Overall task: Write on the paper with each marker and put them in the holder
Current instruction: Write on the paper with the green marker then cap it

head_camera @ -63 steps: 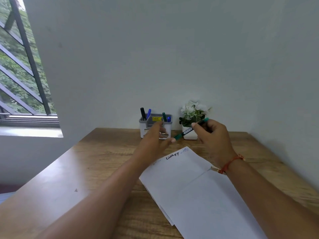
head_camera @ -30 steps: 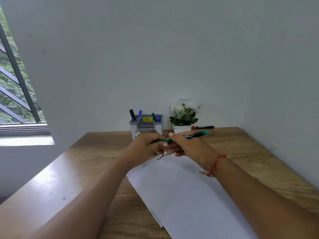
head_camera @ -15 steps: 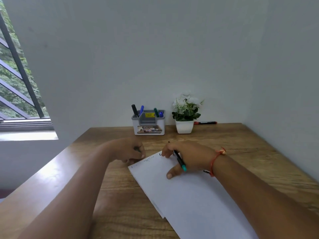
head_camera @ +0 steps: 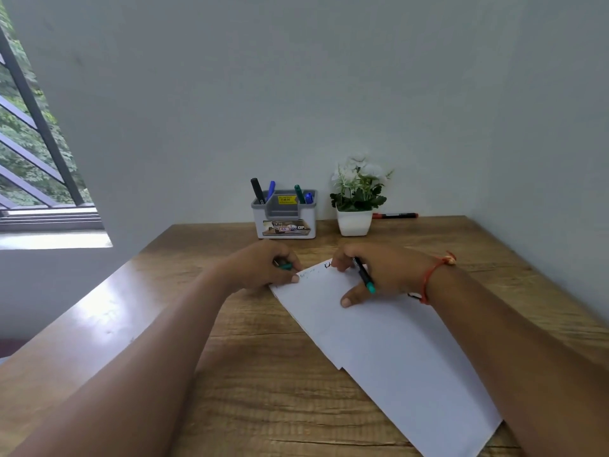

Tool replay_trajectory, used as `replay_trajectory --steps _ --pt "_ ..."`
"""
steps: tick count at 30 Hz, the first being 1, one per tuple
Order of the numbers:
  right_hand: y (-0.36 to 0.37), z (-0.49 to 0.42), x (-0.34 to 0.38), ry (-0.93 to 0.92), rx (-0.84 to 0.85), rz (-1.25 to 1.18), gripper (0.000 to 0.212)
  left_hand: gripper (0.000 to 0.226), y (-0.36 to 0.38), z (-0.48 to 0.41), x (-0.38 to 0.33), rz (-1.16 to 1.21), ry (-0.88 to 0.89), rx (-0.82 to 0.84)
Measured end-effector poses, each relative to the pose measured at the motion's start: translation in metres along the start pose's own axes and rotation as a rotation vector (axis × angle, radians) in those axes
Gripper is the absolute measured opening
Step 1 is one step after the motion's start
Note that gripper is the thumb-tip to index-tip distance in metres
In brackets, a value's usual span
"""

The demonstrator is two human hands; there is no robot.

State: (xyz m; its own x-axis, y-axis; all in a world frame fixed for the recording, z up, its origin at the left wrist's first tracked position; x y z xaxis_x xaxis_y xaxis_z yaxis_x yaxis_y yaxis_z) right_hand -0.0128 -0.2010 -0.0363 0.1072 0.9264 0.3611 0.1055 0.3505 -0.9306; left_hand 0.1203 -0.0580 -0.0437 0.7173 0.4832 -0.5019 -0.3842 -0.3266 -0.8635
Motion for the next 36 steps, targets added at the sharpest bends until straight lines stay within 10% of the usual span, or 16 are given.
replay_trajectory --steps 11,30,36 --pt "0.008 -0.01 0.03 0.174 -0.355 -0.859 0.038 0.027 -0.009 0.008 0.017 0.142 -0.102 0.12" --pt "0.038 -0.018 0.044 0.194 -0.291 -0.634 0.011 0.021 -0.009 0.007 0.026 0.295 -0.1 0.117" --pt "0.041 -0.018 0.042 0.26 -0.292 -0.568 0.056 0.023 -0.007 0.005 0.027 0.303 -0.105 0.117"
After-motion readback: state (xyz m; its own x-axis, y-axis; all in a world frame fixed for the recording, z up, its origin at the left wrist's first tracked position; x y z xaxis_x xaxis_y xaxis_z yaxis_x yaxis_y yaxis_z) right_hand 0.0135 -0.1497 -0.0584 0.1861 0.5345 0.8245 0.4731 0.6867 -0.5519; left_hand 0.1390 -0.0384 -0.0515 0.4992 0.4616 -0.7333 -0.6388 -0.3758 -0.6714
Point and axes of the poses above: each hand's wrist, its own z-axis away from the middle knuckle, its own y-axis out of the palm, x = y × z, the point moved 7 cm from there along -z, towards the middle knuckle, and after that the axes turned 6 degrees about -x, right-handed, at the moved point
